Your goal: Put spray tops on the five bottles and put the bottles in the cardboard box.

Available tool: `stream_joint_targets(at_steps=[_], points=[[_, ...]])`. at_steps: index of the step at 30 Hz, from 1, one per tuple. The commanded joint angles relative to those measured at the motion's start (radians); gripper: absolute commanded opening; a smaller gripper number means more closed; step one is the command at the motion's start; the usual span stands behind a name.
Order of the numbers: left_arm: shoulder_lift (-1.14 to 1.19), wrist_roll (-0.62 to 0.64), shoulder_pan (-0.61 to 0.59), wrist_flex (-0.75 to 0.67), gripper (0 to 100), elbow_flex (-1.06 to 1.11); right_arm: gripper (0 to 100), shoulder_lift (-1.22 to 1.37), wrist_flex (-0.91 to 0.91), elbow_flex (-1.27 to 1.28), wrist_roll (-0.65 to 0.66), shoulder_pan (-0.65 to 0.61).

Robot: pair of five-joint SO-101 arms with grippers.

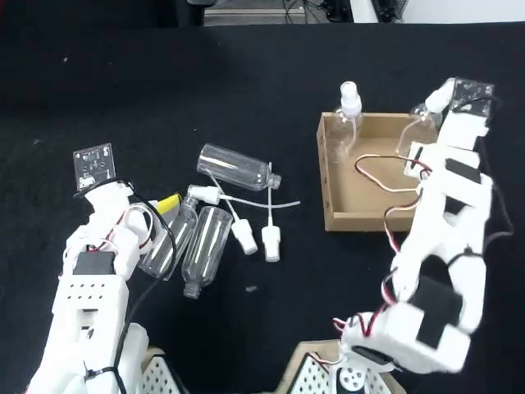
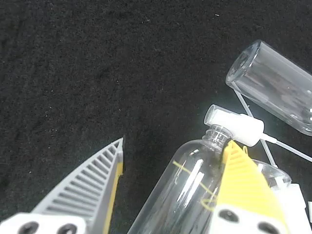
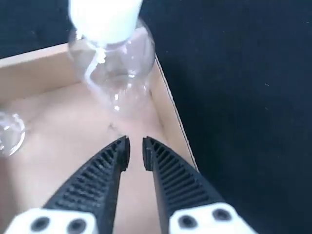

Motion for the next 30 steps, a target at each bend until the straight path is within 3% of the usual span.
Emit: stream_joint_targets(at_steps=[1,10,19,24,30], points=[[-0.015,0.003,-0.005,-0.021,30,-0.008,1.5,-0.162,0.144,-0.068,0.002,0.005],[-0.015,0.003,-0.010,-0.021,30,-0.016,1.6,-0.354,0.364,-0.070,0.003,-0.011],[-0.015,0.003,-0.010,-0.021,30,-0.018,1.5,-0.369,0.361,0.039,-0.003,-0.216],[-0.015,0.003,-0.010,-0.021,30,-0.018,1.2,-0.377,0.269,0.120,-0.006,-0.324],[-0.015,0.003,-0.012,-0.021,30,-0.018,1.5,-0.441,0.422,0.114,-0.005,-0.457]])
